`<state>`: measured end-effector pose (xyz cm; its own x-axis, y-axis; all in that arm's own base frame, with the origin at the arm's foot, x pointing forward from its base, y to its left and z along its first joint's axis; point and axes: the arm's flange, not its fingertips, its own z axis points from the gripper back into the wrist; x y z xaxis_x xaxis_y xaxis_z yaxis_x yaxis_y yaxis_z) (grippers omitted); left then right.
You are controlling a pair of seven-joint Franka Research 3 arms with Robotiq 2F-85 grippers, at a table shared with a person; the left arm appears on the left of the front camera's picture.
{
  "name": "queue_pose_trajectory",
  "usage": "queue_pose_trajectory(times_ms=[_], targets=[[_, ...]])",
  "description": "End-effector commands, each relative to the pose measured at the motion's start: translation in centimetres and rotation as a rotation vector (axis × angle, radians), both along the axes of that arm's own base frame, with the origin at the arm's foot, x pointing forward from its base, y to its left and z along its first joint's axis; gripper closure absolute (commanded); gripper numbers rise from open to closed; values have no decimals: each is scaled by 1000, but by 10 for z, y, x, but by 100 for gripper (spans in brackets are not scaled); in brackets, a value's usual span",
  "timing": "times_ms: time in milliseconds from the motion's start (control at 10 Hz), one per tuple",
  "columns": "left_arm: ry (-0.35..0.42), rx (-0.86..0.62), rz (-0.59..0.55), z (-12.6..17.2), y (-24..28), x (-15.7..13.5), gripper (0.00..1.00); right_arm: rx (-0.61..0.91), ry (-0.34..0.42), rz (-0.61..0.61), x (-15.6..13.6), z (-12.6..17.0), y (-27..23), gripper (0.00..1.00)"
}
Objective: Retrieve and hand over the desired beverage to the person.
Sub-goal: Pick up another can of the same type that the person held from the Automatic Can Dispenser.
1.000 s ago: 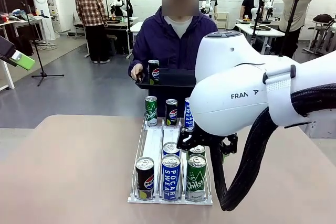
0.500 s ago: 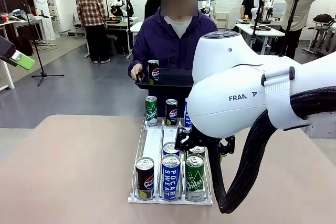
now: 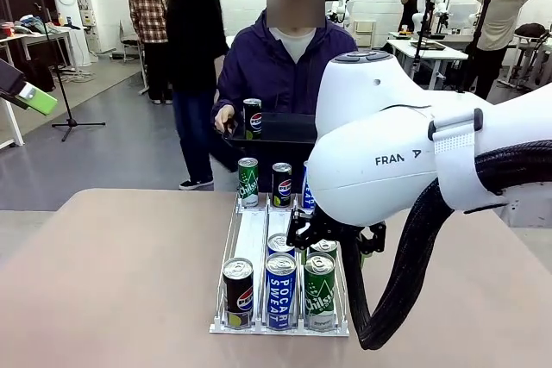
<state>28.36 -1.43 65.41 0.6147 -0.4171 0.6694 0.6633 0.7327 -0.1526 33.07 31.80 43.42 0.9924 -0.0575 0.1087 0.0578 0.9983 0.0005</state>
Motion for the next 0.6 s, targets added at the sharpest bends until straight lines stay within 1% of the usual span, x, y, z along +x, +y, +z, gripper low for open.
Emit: queue_pose_trajectory(times_ms=[0, 500], targets=[[8, 3, 0, 0, -1, 1, 0, 8, 13, 24, 0, -5, 5, 0], [8, 3, 0, 0, -1, 1, 0, 6, -6, 31, -6, 0, 6, 0]])
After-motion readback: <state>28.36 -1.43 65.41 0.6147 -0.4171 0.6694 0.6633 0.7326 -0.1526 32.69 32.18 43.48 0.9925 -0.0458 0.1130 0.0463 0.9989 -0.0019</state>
